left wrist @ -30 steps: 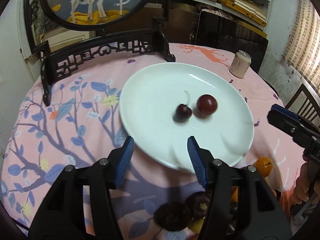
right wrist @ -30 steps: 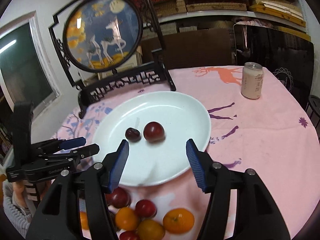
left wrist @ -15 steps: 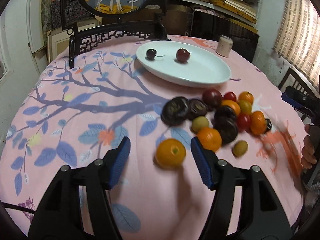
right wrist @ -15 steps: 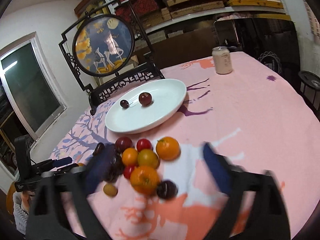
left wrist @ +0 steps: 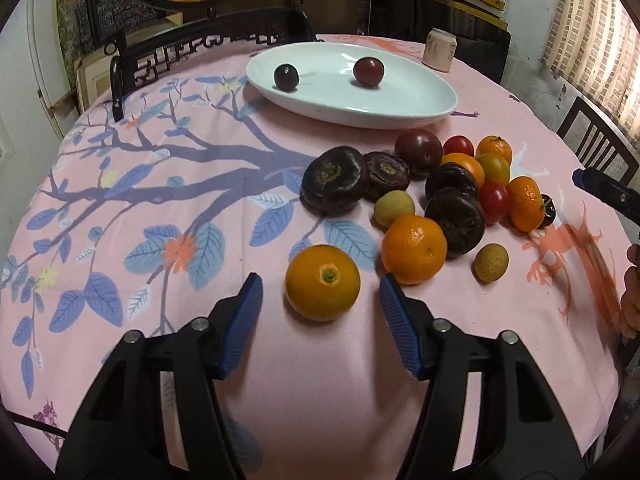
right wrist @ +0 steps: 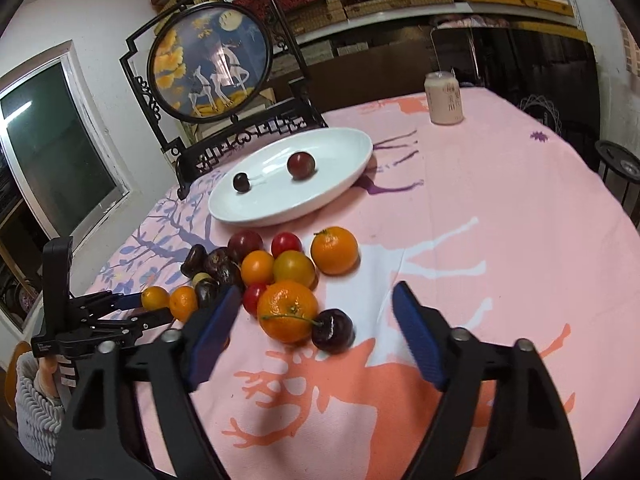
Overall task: Organize fruits
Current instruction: 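Grasp small orange fruit with left tool while right tool grasps dark cherry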
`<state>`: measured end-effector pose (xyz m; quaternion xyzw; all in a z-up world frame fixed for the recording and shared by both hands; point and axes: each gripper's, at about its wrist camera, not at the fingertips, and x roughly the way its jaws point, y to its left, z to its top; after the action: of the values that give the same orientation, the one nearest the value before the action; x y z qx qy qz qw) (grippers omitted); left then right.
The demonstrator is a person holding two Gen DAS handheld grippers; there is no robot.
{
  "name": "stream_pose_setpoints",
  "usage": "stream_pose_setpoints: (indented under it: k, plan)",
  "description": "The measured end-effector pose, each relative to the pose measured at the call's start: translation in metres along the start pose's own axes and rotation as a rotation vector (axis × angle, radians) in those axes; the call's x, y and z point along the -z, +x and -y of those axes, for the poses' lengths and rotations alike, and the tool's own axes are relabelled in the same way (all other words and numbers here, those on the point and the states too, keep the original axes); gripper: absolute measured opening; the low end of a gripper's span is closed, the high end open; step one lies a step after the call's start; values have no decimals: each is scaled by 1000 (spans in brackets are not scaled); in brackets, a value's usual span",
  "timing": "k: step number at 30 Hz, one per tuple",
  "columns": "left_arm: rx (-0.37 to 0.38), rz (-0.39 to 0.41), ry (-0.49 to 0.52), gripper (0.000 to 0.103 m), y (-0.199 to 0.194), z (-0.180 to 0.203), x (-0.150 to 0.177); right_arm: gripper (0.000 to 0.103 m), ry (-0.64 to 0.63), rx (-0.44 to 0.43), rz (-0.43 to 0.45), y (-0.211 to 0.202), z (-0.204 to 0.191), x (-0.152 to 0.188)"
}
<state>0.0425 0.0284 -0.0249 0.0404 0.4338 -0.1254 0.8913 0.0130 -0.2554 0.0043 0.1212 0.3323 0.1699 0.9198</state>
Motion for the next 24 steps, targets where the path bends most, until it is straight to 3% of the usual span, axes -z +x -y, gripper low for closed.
stream_pose_setpoints:
  k: [2, 8, 13, 20, 24]
  plan:
    - [3, 2, 6, 56, 0, 1, 0, 68, 8, -3, -23, 4, 1, 1]
    - [8, 4, 1, 35, -1, 2, 0, 55, 24, 25, -100, 16, 6, 7]
    - [8, 5, 4, 35, -1, 2, 0, 47, 30, 34, -138, 23, 8, 11]
    - [1, 2, 14, 36, 0, 4, 0, 47, 45, 10, -181, 32, 11, 12]
    - [6, 1, 10, 36, 0, 4, 0, 35, 86, -19, -178, 31, 20, 9]
